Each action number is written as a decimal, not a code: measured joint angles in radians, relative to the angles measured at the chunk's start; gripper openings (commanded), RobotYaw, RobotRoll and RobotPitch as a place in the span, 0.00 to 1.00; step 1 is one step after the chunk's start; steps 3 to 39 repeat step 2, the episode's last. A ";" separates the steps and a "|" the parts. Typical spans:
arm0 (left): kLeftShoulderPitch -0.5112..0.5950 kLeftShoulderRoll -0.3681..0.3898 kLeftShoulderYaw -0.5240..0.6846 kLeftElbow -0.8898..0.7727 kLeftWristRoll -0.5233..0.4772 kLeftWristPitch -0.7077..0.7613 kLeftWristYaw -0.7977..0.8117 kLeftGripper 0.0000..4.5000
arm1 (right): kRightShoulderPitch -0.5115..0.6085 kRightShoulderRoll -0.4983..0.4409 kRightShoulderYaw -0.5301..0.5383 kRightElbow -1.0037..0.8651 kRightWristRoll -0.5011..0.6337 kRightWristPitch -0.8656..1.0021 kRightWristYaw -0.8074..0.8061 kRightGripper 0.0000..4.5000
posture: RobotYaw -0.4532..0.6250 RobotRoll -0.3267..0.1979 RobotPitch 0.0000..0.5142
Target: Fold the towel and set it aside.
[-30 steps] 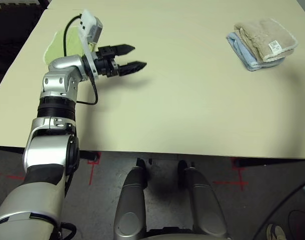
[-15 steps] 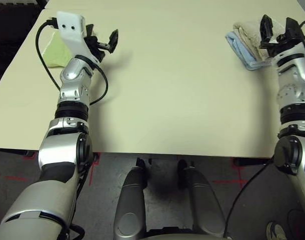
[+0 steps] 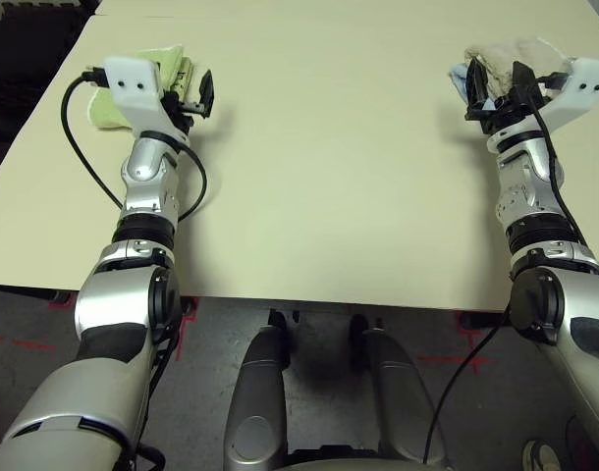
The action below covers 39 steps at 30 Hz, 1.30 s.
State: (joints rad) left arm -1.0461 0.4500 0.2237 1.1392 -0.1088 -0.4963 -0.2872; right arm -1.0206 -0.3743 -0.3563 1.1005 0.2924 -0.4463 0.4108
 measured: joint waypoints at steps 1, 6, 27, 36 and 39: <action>0.000 0.002 0.000 0.003 0.002 0.000 0.001 1.00 | 0.006 0.001 0.001 0.000 -0.003 0.000 -0.004 1.00 | 0.44 0.62 0.63; 0.000 0.005 0.000 0.006 0.004 0.000 0.001 1.00 | 0.011 0.001 0.001 0.000 -0.006 0.000 -0.012 1.00 | 0.44 0.62 0.63; 0.000 0.005 0.000 0.006 0.004 0.000 0.001 1.00 | 0.011 0.001 0.001 0.000 -0.006 0.000 -0.012 1.00 | 0.44 0.62 0.63; 0.000 0.005 0.000 0.006 0.004 0.000 0.001 1.00 | 0.011 0.001 0.001 0.000 -0.006 0.000 -0.012 1.00 | 0.44 0.62 0.63; 0.000 0.005 0.000 0.006 0.004 0.000 0.001 1.00 | 0.011 0.001 0.001 0.000 -0.006 0.000 -0.012 1.00 | 0.44 0.62 0.63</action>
